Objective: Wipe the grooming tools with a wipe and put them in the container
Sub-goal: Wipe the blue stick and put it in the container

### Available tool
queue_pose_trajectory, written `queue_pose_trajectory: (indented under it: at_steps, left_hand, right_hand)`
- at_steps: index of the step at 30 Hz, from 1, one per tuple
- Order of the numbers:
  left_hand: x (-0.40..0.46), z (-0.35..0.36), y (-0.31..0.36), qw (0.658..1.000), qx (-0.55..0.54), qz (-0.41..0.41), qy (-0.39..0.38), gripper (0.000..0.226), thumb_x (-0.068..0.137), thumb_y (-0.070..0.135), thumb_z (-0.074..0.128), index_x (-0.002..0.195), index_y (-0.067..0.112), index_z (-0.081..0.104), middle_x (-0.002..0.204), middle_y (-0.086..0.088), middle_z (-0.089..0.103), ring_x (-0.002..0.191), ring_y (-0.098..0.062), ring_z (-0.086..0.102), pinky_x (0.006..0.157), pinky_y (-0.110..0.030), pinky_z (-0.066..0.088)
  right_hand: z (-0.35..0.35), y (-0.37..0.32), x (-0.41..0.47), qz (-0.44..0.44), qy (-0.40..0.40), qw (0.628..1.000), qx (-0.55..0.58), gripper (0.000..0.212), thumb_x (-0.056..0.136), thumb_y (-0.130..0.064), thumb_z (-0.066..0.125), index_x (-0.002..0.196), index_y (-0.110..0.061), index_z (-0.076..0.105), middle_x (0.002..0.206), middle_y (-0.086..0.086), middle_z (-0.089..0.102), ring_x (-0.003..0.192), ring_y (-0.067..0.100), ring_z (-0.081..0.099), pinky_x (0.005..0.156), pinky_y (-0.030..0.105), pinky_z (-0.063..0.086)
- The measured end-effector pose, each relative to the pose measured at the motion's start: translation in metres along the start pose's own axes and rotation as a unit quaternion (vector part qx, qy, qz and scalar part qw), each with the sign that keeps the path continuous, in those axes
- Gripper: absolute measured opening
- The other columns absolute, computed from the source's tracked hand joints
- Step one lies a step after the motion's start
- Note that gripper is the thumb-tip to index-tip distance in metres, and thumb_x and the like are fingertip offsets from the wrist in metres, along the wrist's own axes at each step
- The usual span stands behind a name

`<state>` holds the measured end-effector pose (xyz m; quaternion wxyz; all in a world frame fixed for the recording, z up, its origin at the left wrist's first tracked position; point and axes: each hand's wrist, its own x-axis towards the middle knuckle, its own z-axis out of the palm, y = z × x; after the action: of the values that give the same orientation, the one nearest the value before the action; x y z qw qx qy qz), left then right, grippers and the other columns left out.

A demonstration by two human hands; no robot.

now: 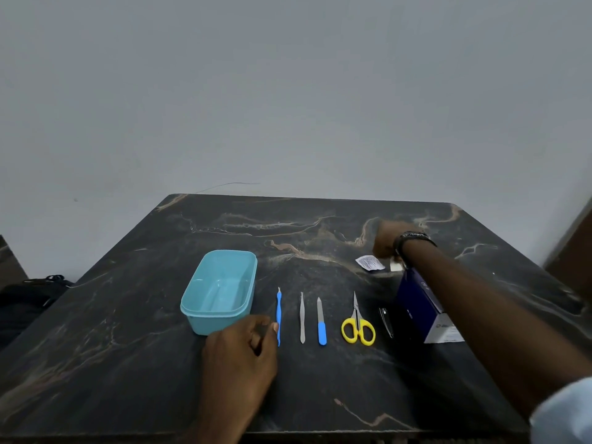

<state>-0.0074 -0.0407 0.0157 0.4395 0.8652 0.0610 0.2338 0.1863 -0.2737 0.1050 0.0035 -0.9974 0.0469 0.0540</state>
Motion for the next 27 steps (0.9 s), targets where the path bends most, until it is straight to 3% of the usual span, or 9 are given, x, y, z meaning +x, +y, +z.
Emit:
queue_pose_trajectory:
  at_steps: [3,5,8,11,14,20,24,27]
  left_hand:
    - [0.004,0.000,0.007,0.995,0.095,0.019,-0.016,0.021,0.085,0.031,0.065,0.074,0.014,0.067,0.046,-0.002,0.053,0.051,-0.014,0.056,0.056,-0.034,0.050]
    - [0.007,0.000,0.013,0.986,0.157,0.004,-0.056,0.031,0.088,0.035,0.058,0.066,0.014,0.058,0.050,-0.002,0.049,0.051,-0.013,0.050,0.049,-0.025,0.039]
    - [0.010,0.001,0.027,0.970,0.235,-0.012,-0.068,0.043,0.094,0.039,0.047,0.059,0.017,0.036,0.057,0.004,0.042,0.053,-0.010,0.042,0.045,-0.020,0.021]
    - [0.011,0.007,0.036,0.955,0.288,-0.002,-0.076,0.036,0.098,0.041,0.041,0.071,0.018,0.040,0.079,0.000,0.057,0.079,-0.016,0.059,0.058,-0.024,0.032]
    - [0.012,0.013,0.041,0.941,0.324,0.005,-0.100,0.022,0.099,0.034,0.042,0.088,0.017,0.053,0.099,-0.003,0.061,0.093,-0.020,0.061,0.066,-0.027,0.038]
    - [0.012,0.020,0.045,0.914,0.375,0.011,-0.155,0.016,0.096,0.014,0.047,0.107,0.017,0.057,0.112,-0.005,0.060,0.101,-0.020,0.059,0.079,-0.029,0.047]
    - [0.013,0.022,0.044,0.915,0.374,0.014,-0.152,0.016,0.097,0.017,0.046,0.108,0.015,0.058,0.109,-0.005,0.061,0.099,-0.021,0.060,0.080,-0.030,0.048]
    - [0.016,0.022,0.048,0.940,0.323,0.036,-0.103,0.020,0.101,0.030,0.038,0.101,0.018,0.054,0.098,0.000,0.062,0.089,-0.016,0.060,0.070,-0.028,0.042]
  right_hand:
    - [-0.015,-0.001,-0.019,-0.003,0.099,0.995,-0.015,0.013,0.078,-0.008,0.057,0.089,-0.014,0.057,0.090,0.007,0.060,0.093,0.031,0.065,0.074,0.035,0.053]
    - [-0.023,-0.003,-0.030,-0.010,0.174,0.985,0.010,0.012,0.076,-0.006,0.058,0.085,-0.010,0.051,0.086,0.007,0.057,0.087,0.033,0.062,0.069,0.034,0.050]
    - [-0.029,-0.008,-0.052,-0.074,0.255,0.955,0.130,0.007,0.074,-0.009,0.066,0.082,-0.008,0.065,0.082,0.005,0.068,0.073,0.024,0.064,0.064,0.032,0.054]
    - [-0.023,-0.017,-0.085,-0.199,0.246,0.895,0.315,0.023,0.083,-0.017,0.071,0.105,-0.021,0.066,0.076,-0.009,0.065,0.067,0.007,0.062,0.061,0.025,0.049]
    - [-0.003,-0.025,-0.103,-0.264,0.201,0.862,0.384,0.041,0.088,-0.017,0.068,0.128,-0.015,0.059,0.083,-0.009,0.067,0.073,0.007,0.065,0.067,0.023,0.054]
    - [0.036,-0.032,-0.096,-0.293,0.180,0.838,0.424,0.008,0.089,-0.016,0.066,0.094,-0.019,0.072,0.080,-0.009,0.069,0.073,0.006,0.065,0.061,0.018,0.050]
    - [0.051,-0.035,-0.095,-0.293,0.188,0.814,0.465,0.006,0.088,-0.014,0.067,0.090,-0.017,0.073,0.080,-0.011,0.069,0.073,0.005,0.066,0.058,0.016,0.048]
    - [0.060,-0.037,-0.095,-0.268,0.198,0.799,0.500,0.008,0.088,-0.015,0.069,0.088,-0.022,0.073,0.079,-0.008,0.071,0.073,0.007,0.067,0.060,0.021,0.054]
